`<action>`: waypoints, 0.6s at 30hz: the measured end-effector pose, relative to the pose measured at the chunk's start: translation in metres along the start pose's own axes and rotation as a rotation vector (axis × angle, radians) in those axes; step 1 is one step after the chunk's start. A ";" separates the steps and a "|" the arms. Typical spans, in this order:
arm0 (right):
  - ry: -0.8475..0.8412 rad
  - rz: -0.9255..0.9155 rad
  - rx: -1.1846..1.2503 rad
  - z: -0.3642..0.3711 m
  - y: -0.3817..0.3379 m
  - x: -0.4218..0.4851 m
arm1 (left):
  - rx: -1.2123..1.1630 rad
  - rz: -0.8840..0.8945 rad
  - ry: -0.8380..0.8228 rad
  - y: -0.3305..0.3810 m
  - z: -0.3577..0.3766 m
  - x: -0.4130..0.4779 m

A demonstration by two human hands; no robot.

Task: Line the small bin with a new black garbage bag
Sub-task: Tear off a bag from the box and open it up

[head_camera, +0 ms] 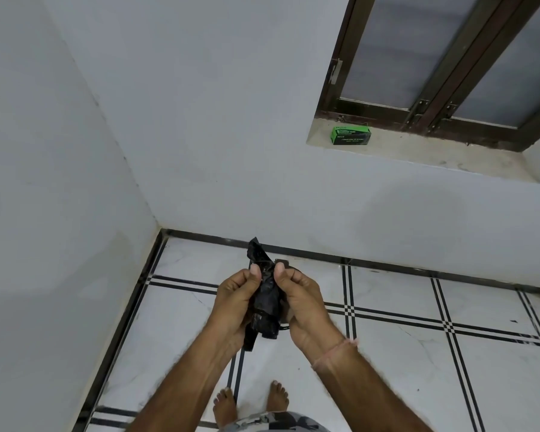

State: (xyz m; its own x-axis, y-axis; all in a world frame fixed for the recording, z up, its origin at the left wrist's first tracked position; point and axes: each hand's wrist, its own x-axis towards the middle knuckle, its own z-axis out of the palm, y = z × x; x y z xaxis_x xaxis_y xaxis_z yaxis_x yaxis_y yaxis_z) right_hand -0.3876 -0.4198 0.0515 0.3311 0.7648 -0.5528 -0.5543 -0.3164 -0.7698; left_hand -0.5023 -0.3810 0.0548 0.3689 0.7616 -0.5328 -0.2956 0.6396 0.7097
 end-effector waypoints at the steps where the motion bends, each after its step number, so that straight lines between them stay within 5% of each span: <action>1: -0.001 0.010 0.016 -0.001 0.001 0.001 | 0.007 -0.003 0.001 0.000 0.000 -0.001; 18: 0.144 0.342 0.441 -0.047 -0.032 0.037 | -0.303 -0.061 0.163 0.011 -0.030 0.020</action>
State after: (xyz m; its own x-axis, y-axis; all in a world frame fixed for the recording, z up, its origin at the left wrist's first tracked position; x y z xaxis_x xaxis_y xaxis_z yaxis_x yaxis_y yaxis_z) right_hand -0.3216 -0.4082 0.0403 0.1607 0.5659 -0.8087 -0.9039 -0.2447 -0.3509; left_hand -0.5248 -0.3556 0.0375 0.2557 0.7123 -0.6536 -0.5345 0.6675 0.5184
